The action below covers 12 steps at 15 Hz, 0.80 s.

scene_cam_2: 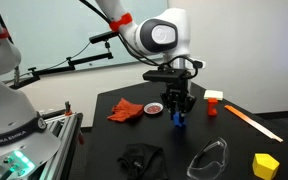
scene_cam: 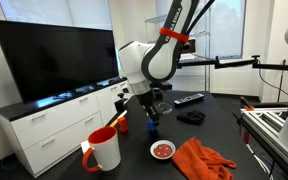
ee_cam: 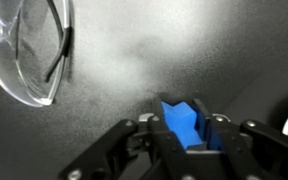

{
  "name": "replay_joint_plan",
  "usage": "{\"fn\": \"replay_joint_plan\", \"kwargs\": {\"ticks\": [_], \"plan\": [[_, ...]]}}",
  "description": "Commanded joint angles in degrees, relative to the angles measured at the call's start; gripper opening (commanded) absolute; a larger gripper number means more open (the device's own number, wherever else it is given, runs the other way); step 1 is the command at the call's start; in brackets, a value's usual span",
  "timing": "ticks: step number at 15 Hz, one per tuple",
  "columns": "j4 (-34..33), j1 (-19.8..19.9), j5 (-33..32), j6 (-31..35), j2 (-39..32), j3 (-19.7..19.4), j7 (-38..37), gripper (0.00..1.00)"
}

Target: Put the blue block inside the mug.

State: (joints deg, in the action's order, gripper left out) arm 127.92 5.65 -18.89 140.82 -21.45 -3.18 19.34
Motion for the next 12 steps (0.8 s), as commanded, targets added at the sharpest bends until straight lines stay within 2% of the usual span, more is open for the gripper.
{"fn": "replay_joint_plan", "kwargs": {"ticks": [1, 5, 8, 12], "plan": [[1.32, 0.09, 3.08, -2.24, 5.22, 2.08, 2.84, 0.09], [2.16, -2.2, 7.13, -6.62, 11.86, 5.29, 1.83, 0.09], [0.14, -4.99, 11.57, -11.43, 15.71, 7.65, 0.65, 0.09], [-2.96, -7.88, 16.23, -15.51, 18.93, 8.97, -1.04, 0.09]]}}
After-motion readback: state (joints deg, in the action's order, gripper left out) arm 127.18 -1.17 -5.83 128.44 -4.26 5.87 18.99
